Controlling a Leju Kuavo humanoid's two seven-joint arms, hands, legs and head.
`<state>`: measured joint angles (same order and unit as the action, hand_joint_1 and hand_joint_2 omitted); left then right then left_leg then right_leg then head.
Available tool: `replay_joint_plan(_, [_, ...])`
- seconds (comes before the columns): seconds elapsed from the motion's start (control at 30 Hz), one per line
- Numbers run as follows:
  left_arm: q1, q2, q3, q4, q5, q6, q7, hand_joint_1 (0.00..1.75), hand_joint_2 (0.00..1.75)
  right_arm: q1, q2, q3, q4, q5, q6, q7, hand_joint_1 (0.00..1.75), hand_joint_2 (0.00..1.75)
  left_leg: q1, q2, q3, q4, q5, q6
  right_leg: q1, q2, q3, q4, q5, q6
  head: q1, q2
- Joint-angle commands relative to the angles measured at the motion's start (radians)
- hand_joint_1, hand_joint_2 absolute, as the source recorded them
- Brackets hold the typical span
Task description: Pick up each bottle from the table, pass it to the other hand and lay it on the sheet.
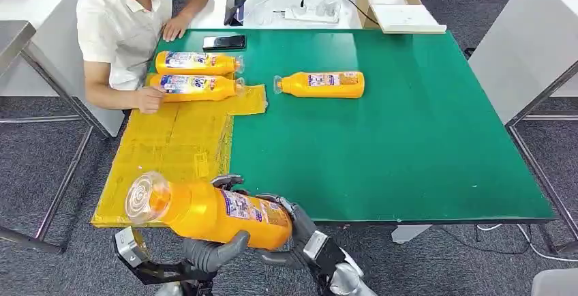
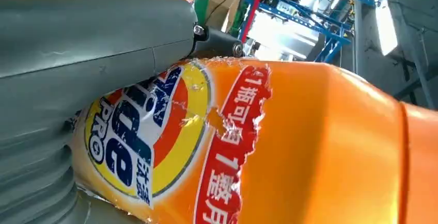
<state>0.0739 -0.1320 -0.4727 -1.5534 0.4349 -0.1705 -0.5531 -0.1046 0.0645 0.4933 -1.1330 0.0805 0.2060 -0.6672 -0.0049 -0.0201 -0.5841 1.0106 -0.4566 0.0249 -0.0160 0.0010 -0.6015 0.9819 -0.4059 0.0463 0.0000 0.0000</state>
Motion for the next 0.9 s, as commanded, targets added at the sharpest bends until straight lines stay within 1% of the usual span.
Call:
replay_joint_plan(0.03, [-0.015,-0.003,0.033,0.045,0.042,-0.021,0.05,1.75,1.75,-0.036,-0.007,0.01,0.131,0.014,-0.069,-0.031,0.54,1.75,0.0,0.001,0.003,-0.002,0.0,-0.001,0.0,0.0,0.003,-0.002,0.0,-0.001,0.0,0.0])
replay_joint_plan(0.07, [-0.015,-0.003,0.033,0.045,0.042,-0.021,0.05,1.75,1.75,-0.036,-0.007,0.01,0.131,0.014,-0.069,-0.031,0.54,1.75,0.001,0.002,0.005,-0.002,-0.001,-0.002,0.001,0.0,0.005,-0.002,0.0,-0.002,0.0,0.0])
replay_joint_plan(0.1, [-0.015,-0.003,0.033,0.045,0.042,-0.021,0.05,1.75,1.75,-0.036,-0.007,0.01,0.131,0.014,-0.069,-0.031,0.54,1.75,0.001,0.002,0.003,-0.001,-0.001,-0.001,0.001,0.0,0.003,-0.002,0.0,-0.001,0.0,0.0])
replay_joint_plan(0.13, [-0.007,-0.005,0.029,0.033,0.044,-0.018,0.061,1.75,1.75,-0.035,-0.004,0.008,0.127,0.014,-0.071,-0.031,0.0,1.75,0.001,0.003,0.005,-0.001,-0.001,-0.002,0.001,0.001,0.005,-0.002,-0.001,-0.002,0.0,0.0])
replay_joint_plan(0.17, [-0.004,-0.003,0.036,0.031,0.051,-0.008,0.081,1.75,1.75,-0.03,0.001,-0.002,0.118,0.014,-0.082,-0.031,0.0,1.75,0.001,0.002,0.004,-0.001,-0.001,-0.001,0.001,0.001,0.003,-0.001,0.0,-0.002,0.0,0.0])
replay_joint_plan(0.2, [-0.004,0.0,0.044,0.034,0.058,-0.002,0.094,1.75,1.75,-0.024,-0.003,0.005,0.087,0.033,-0.115,-0.031,0.0,0.0,0.001,0.001,0.002,-0.001,0.0,-0.001,0.001,0.0,0.002,-0.001,0.0,-0.001,0.0,0.0])
replay_joint_plan(0.3, [-0.005,0.01,0.072,0.037,0.022,0.041,0.087,1.75,1.75,0.005,-0.021,0.0,-0.011,0.049,-0.219,-0.031,0.0,0.0,0.001,0.002,0.004,0.0,-0.001,-0.002,0.001,0.001,0.004,-0.001,-0.001,-0.002,0.0,0.0])
replay_joint_plan(0.37, [0.008,0.023,0.084,0.007,-0.113,0.135,0.031,1.75,1.75,0.065,-0.051,-0.014,-0.21,0.016,-0.311,-0.031,0.0,0.0,0.001,0.002,0.003,-0.001,-0.001,-0.001,0.001,0.001,0.002,0.0,-0.001,-0.002,0.0,0.0])
replay_joint_plan(0.4, [0.03,0.036,0.092,-0.024,-0.142,0.157,0.024,1.75,1.75,0.102,-0.046,-0.065,-0.283,-0.038,-0.264,-0.031,0.0,0.0,0.001,0.001,0.003,0.0,-0.002,-0.002,0.001,-0.001,0.003,0.001,-0.002,-0.002,0.0,0.0])
replay_joint_plan(0.43, [0.036,0.041,0.093,-0.033,-0.148,0.161,0.023,1.75,1.75,0.112,-0.045,-0.078,-0.302,-0.035,-0.261,-0.031,0.0,0.0,0.0,0.0,0.001,0.001,-0.001,-0.002,0.0,-0.001,0.001,0.001,-0.002,-0.002,0.0,0.0])
replay_joint_plan(0.47, [0.036,0.041,0.093,-0.033,-0.148,0.161,0.023,1.75,1.75,0.112,-0.045,-0.078,-0.302,-0.035,-0.261,-0.031,0.0,0.0,0.001,0.001,0.003,0.001,-0.002,-0.002,0.001,-0.001,0.003,0.001,-0.003,-0.002,0.0,0.0])
replay_joint_plan(0.53, [0.036,0.041,0.093,-0.033,-0.148,0.161,0.023,1.75,1.75,0.112,-0.045,-0.078,-0.302,-0.035,-0.261,-0.031,0.0,0.0,0.001,0.001,0.001,0.0,-0.001,-0.001,0.001,0.0,0.001,0.0,-0.001,-0.001,0.0,0.0])
replay_joint_plan(0.57, [0.036,0.041,0.093,-0.033,-0.148,0.161,0.023,1.75,1.75,0.112,-0.045,-0.078,-0.302,-0.035,-0.261,-0.031,0.0,0.0,0.001,0.002,0.004,0.0,-0.002,-0.002,0.001,0.001,0.003,0.0,-0.002,-0.002,-0.001,0.0])
replay_joint_plan(0.63, [0.036,0.041,0.093,-0.033,-0.148,0.161,0.023,1.75,1.75,0.112,-0.045,-0.078,-0.302,-0.035,-0.261,-0.031,0.0,0.0,0.0,0.0,0.001,0.0,0.0,-0.001,0.0,-0.001,0.001,0.0,-0.001,-0.001,0.0,0.0])
replay_joint_plan(0.67, [0.045,0.047,0.096,-0.053,-0.194,0.196,0.018,1.75,1.75,0.126,-0.046,-0.095,-0.347,-0.014,-0.278,-0.031,0.0,0.0,0.001,0.001,0.003,0.0,-0.001,-0.002,0.001,0.0,0.002,0.0,-0.001,-0.002,0.0,0.0])
replay_joint_plan(0.7, [0.044,0.047,0.104,-0.064,-0.228,0.233,0.019,1.75,1.75,0.13,-0.048,-0.111,-0.36,0.008,-0.32,-0.031,0.0,0.0,0.0,0.002,0.003,-0.001,-0.001,-0.002,0.0,0.0,0.002,0.0,-0.001,-0.002,0.0,0.0])
replay_joint_plan(0.73, [0.05,0.053,0.114,-0.079,-0.252,0.265,0.031,1.75,1.75,0.143,-0.05,-0.143,-0.38,0.0,-0.338,-0.031,0.0,0.0,0.001,0.003,0.004,0.0,-0.002,-0.002,0.001,0.0,0.003,0.0,-0.001,-0.002,0.0,0.0])
replay_joint_plan(0.77, [0.058,0.06,0.128,-0.088,-0.27,0.293,0.045,1.75,1.75,0.159,-0.051,-0.181,-0.405,-0.001,-0.363,-0.031,0.0,0.0,0.001,0.001,0.001,0.0,-0.001,-0.002,0.001,-0.001,0.001,0.0,-0.001,-0.002,0.0,0.0])
replay_joint_plan(0.8, [0.071,0.071,0.145,-0.098,-0.33,0.365,0.071,1.75,1.75,0.186,-0.04,-0.251,-0.437,-0.01,-0.385,-0.031,0.0,0.0,0.001,0.002,0.003,0.001,-0.002,-0.002,0.001,-0.001,0.003,0.001,-0.002,-0.002,0.0,0.0])
replay_joint_plan(0.83, [0.079,0.079,0.155,-0.098,-0.429,0.451,0.079,1.75,1.75,0.203,-0.02,-0.31,-0.468,-0.021,-0.402,-0.031,0.0,0.0,0.001,0.0,0.001,0.0,-0.001,-0.002,0.001,-0.001,0.001,0.0,-0.001,-0.002,0.0,0.0])
replay_joint_plan(0.87, [0.082,0.1,0.152,-0.095,-0.586,0.556,0.076,1.75,1.75,0.215,-0.002,-0.361,-0.501,-0.018,-0.418,-0.031,0.0,0.0,0.0,0.0,0.001,-0.001,-0.001,-0.001,0.0,-0.001,0.001,0.0,-0.001,-0.001,0.0,0.0])
replay_joint_plan(0.9, [0.08,0.113,0.152,-0.084,-0.799,0.673,0.097,1.75,1.75,0.216,0.022,-0.414,-0.535,-0.022,-0.433,-0.031,0.0,0.0,0.001,0.0,0.003,-0.001,-0.001,-0.002,0.001,-0.001,0.003,-0.001,-0.001,-0.002,0.0,0.0])
